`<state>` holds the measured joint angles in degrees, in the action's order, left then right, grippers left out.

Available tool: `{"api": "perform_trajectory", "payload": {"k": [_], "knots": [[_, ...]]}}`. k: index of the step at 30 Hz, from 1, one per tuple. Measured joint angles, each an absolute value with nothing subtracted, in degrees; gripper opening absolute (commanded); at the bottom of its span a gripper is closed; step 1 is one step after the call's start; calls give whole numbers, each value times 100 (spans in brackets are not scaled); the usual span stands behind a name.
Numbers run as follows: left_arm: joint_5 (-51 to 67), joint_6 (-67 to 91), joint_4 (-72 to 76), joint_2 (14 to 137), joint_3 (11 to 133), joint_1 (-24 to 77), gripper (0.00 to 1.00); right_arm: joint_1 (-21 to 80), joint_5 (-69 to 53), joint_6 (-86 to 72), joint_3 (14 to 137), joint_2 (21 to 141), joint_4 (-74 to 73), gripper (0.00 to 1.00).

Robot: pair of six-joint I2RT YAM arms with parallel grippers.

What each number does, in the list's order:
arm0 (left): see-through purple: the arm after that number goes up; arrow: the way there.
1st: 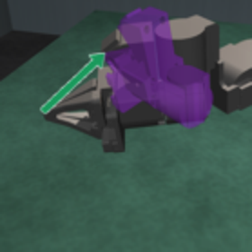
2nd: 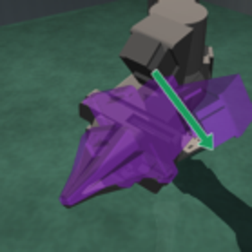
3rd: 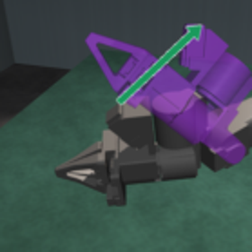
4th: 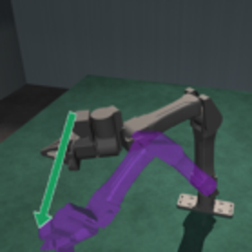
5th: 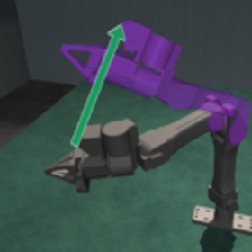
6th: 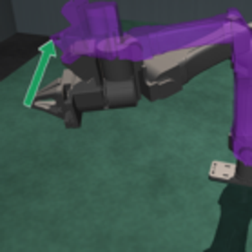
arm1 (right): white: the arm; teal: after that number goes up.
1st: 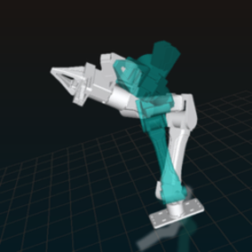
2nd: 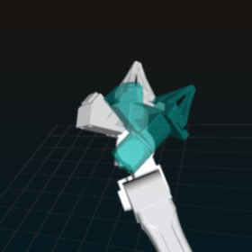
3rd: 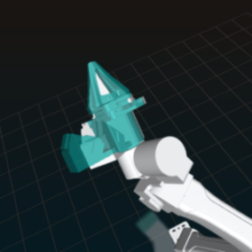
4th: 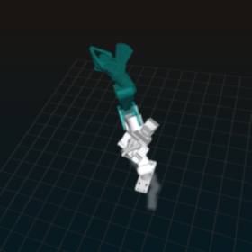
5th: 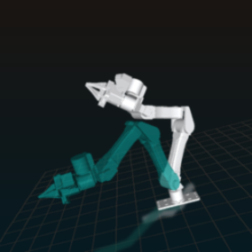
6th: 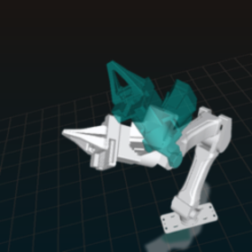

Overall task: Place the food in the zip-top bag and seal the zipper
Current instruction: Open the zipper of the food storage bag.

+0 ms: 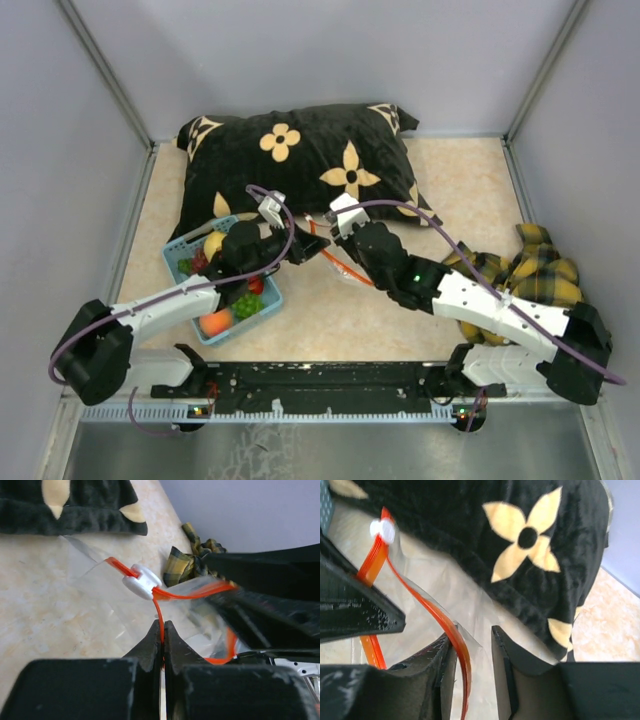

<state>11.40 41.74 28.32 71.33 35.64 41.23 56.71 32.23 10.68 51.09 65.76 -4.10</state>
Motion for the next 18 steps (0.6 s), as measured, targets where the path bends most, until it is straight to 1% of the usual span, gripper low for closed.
{"api": "perform_trajectory", "payload": {"k": [3,5,7,10,12,13,16,18], "knots": [[1299,4176,3282,7255,3417,4123,0,5655,3120,1046,4825,6578,-427,48],[1354,4176,3433,7303,3352,4123,0,5653,3111,1020,4652,6578,-513,53],[1385,4178,3551,7328,3304,4123,0,5645,3114,993,4521,6576,-589,55],[1426,4178,3671,7328,3264,4123,0,5638,3120,939,4307,6560,-648,55],[1450,4178,3741,7328,3245,4123,0,5631,3168,882,4224,6560,-744,47],[1450,4178,3765,7328,3225,4123,0,5627,3223,864,4202,6560,-779,40],[1400,4176,3710,7293,3129,4123,0,5616,3426,751,4200,6541,-886,16],[1326,4178,3564,7262,3094,4123,0,5612,3573,692,4213,6486,-947,3]]}}
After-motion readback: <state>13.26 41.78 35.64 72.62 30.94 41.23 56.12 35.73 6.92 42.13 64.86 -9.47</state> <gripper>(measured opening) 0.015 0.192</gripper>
